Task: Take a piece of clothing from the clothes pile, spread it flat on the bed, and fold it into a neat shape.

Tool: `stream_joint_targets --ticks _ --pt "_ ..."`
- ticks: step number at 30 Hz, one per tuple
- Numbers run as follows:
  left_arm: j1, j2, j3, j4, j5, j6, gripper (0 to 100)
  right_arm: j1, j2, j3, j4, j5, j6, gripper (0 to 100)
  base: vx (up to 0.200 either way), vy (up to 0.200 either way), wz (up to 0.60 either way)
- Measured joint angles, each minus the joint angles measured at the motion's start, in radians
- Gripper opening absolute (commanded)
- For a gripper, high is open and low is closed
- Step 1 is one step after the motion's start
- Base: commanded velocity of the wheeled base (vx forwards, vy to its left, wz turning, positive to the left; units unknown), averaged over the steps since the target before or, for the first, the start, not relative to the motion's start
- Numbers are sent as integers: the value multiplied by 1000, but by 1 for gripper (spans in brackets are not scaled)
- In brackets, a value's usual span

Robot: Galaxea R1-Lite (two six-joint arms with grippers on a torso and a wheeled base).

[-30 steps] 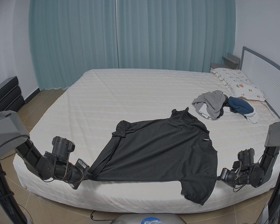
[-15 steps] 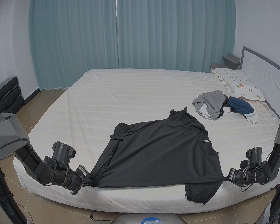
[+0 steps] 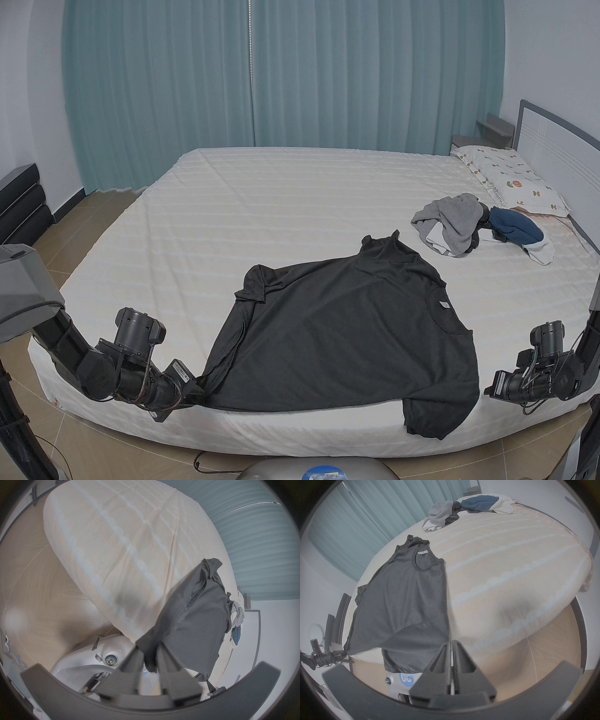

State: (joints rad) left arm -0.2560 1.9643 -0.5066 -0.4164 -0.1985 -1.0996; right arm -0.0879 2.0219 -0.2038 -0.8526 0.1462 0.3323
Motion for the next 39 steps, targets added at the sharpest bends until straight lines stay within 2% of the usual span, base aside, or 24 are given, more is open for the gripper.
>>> stream_joint_targets --ticks 9,18,23,39 --pt "-2 -6 -4 -10 1 -6 100 -1 -20 -8 -14 6 19 100 0 0 0" --pt "7 -48 -13 -14 -7 -14 100 1 -112 -47 -13 8 135 100 0 0 0" --pt "9 -56 -7 -41 -12 -7 100 7 -138 -51 -13 9 143 100 120 0 0" --pt "13 -56 -4 -105 -10 -31 100 23 -154 -51 -15 10 148 100 0 0 0"
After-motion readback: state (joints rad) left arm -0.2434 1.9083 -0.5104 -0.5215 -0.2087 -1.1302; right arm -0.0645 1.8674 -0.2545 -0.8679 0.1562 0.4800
